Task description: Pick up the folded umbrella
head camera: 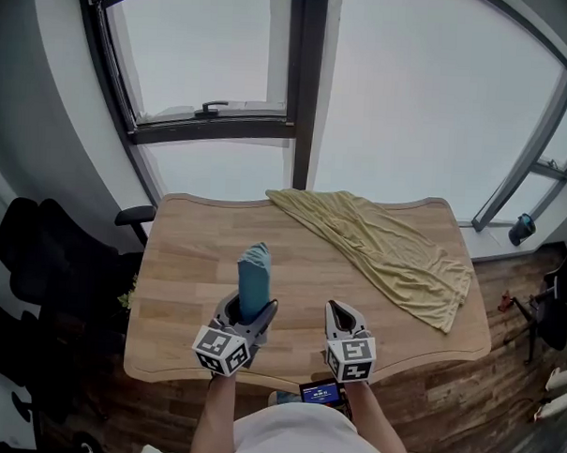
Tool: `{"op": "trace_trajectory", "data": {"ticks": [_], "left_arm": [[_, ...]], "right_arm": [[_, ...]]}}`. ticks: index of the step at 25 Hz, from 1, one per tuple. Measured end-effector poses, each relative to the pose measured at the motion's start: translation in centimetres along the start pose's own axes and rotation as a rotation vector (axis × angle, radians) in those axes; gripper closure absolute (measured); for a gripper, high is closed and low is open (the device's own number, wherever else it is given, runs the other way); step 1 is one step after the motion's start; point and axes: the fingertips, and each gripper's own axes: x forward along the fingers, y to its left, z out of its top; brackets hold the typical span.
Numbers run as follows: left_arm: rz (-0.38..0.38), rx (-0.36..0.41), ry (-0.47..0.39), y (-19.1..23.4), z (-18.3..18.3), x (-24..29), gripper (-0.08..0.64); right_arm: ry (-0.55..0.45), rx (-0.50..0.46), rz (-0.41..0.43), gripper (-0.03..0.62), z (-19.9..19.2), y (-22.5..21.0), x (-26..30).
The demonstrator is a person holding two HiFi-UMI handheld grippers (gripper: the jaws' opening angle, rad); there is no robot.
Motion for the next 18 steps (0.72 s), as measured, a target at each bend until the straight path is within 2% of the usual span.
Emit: {"op": "trace_trajectory", "data": {"ticks": [18], "left_arm": [[-0.020,-0.012,0.004,-0.84,-0.45,0.10,0.261]], "right_arm": [[0.003,-0.018,-0.012,0.583,-0.37,-0.62,-0.73]]}}
